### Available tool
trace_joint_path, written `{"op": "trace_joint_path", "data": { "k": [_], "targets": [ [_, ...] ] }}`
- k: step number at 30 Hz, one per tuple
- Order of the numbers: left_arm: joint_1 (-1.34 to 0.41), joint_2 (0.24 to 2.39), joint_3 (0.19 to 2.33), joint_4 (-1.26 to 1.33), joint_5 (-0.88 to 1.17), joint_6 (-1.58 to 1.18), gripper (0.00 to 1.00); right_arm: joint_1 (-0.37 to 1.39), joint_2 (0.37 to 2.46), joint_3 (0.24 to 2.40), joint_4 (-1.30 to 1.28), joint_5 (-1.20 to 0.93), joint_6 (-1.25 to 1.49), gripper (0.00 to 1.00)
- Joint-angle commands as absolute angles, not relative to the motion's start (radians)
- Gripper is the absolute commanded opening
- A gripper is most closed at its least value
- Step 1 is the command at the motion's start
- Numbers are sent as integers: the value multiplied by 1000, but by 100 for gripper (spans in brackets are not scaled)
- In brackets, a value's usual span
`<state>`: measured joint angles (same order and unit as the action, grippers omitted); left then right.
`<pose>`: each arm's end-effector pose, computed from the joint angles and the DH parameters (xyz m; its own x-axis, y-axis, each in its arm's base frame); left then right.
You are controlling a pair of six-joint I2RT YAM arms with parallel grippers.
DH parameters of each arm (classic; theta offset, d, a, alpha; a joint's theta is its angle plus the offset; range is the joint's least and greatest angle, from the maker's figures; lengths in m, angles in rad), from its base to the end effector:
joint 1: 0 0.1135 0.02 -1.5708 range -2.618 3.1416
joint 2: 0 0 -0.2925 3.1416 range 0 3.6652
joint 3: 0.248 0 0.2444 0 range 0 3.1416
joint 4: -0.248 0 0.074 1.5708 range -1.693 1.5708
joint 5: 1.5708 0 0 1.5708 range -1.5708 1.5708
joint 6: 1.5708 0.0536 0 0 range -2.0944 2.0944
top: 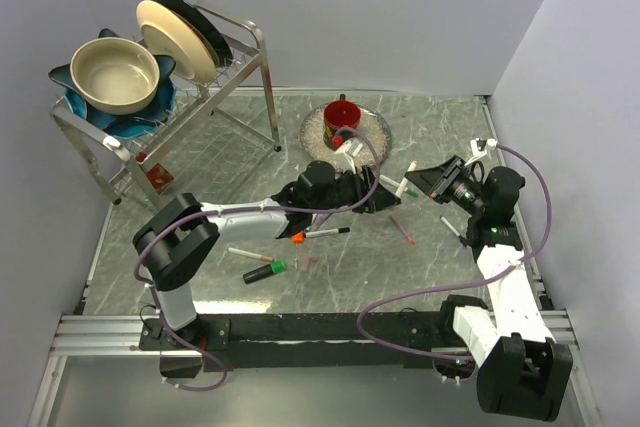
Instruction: Open the pen caps
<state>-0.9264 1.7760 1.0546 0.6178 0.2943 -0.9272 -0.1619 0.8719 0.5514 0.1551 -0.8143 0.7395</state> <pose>0.2409 -0.3465 0.2755 -0.7879 -0.2257 -0.5729 0.5134 0.2727 -0.8137 0.1887 0.0087 0.3015 -0.5226 0.5541 -0.6480 -0.3318 0.5680 0.7532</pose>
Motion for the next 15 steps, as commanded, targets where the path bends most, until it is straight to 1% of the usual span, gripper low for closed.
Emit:
{"op": "trace_joint_path", "data": {
  "k": [1, 4, 7, 8, 10, 13, 15],
  "targets": [
    [-937, 1801, 1095, 653, 360, -943, 57, -170, 868, 557, 215, -836, 765, 0],
    [-945, 1807, 1100, 650, 379, -937, 56, -170, 874, 554, 221, -839, 772, 0],
    [-946, 1815, 1114, 644, 397, -931, 50, -170, 881, 552, 222, -841, 770, 0],
    [-946, 1816, 1117, 646, 399, -930, 44, -172, 882, 551, 224, -841, 770, 0],
    [-946, 1816, 1120, 647, 402, -927, 40, -170, 885, 548, 227, -844, 772, 0],
    [-946, 1813, 1120, 655, 408, -928, 30, -170, 891, 543, 233, -850, 773, 0],
    [-945, 1807, 1114, 664, 413, -930, 20, -169, 894, 542, 239, -854, 773, 0]
  ]
}}
